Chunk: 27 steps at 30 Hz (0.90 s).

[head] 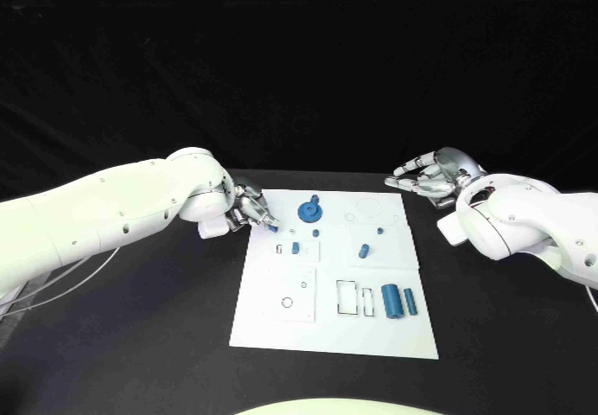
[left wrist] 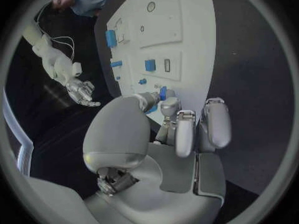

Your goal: Assemble the parts on the task board

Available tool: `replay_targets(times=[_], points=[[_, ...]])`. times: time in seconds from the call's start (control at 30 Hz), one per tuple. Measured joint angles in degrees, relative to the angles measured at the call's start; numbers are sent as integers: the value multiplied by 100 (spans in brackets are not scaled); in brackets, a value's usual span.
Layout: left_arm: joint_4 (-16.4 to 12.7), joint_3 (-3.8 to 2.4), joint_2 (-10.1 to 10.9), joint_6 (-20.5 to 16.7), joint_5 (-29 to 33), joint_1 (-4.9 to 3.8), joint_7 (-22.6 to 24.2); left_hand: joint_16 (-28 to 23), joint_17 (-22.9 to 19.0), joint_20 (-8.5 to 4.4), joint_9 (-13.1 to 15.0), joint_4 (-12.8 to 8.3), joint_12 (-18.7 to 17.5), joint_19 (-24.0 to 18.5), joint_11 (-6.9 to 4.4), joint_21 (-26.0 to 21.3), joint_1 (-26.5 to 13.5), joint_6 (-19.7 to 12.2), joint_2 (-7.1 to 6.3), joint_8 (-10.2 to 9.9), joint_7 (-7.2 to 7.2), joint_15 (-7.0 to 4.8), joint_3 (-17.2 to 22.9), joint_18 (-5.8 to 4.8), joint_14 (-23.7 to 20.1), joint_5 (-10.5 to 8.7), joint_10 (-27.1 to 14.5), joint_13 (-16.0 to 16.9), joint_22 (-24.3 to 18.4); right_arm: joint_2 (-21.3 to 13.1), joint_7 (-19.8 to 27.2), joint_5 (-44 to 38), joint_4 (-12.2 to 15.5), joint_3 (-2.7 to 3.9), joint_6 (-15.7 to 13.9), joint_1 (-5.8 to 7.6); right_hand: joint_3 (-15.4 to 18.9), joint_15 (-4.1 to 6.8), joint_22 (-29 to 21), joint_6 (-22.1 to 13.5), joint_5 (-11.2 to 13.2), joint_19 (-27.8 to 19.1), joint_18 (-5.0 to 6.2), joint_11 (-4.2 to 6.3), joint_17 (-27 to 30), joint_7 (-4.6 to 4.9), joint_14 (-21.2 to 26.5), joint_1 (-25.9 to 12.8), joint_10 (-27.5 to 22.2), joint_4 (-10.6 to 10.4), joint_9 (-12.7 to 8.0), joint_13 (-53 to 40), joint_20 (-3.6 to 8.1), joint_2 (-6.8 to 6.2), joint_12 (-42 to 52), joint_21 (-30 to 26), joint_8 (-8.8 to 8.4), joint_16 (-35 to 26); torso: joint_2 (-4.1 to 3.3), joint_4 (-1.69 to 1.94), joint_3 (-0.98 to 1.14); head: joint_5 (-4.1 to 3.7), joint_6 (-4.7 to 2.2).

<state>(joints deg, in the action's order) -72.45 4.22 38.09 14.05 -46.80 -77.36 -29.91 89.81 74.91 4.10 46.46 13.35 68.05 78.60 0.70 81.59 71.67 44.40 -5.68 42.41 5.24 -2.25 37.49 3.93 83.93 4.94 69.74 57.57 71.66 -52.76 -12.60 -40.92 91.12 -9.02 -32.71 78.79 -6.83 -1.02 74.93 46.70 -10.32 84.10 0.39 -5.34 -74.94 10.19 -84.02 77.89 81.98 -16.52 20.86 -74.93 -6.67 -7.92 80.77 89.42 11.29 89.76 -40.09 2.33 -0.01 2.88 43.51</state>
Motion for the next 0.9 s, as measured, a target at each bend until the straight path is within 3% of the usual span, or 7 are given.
replay_targets(times=[0.3, 0.33, 0.47, 0.9], points=[[-523, 23, 244, -265, -101, 48, 32, 0, 0, -22, 2, 53, 0, 22, -9, 0, -91, 13, -45, 73, -12, 0, 57, 0, 0, 13, 52, 36, 50, 5, 0, 3, -18, -5, 19, -21, 0, 0, 0, 0, 0, 0, 0, 0, 0, 0, 0, 0, 0, 0, -5, 0, 0, 0, 0, 0, 0, 0, -4, 4, -7, 18, 3], [-582, 29, 266, -304, -135, 61, 38, 0, 0, -22, 3, -30, 0, 22, -9, 0, -97, 13, -51, 73, -12, 0, 141, 0, 0, 13, 52, 36, 51, 6, 0, 3, -20, -5, 21, -23, 0, 0, -1, 0, 0, 0, 0, 0, 1, 0, 0, 0, 0, 0, -5, 0, 0, 0, 0, 0, 0, 0, -5, 4, -8, 19, 6], [-723, 41, 303, -414, -244, 100, 58, 0, 0, -22, 36, -39, 0, 22, -9, 0, -121, 13, -75, 90, -12, 0, 150, 0, 0, 13, 52, 36, 57, 10, 0, 4, -21, -5, 27, -29, 0, 0, -1, 0, 0, 0, 0, 0, 1, 0, 0, 0, 0, 0, -5, 1, 0, 0, 0, 0, 0, 0, -7, 6, -12, 32, 15], [-882, 111, 304, -672, -686, 265, 123, 0, 0, -35, 81, -8, 24, 35, -19, 20, -188, 13, -98, 146, -11, 0, 182, 0, 0, 13, 102, 67, 90, 10, 0, 5, -23, -6, 41, -42, 0, 0, -2, 0, 0, 0, 0, 0, 1, 0, 0, 0, 0, 0, -4, 1, 0, 0, 0, 0, 0, 0, -15, -3, -15, 40, 37]])
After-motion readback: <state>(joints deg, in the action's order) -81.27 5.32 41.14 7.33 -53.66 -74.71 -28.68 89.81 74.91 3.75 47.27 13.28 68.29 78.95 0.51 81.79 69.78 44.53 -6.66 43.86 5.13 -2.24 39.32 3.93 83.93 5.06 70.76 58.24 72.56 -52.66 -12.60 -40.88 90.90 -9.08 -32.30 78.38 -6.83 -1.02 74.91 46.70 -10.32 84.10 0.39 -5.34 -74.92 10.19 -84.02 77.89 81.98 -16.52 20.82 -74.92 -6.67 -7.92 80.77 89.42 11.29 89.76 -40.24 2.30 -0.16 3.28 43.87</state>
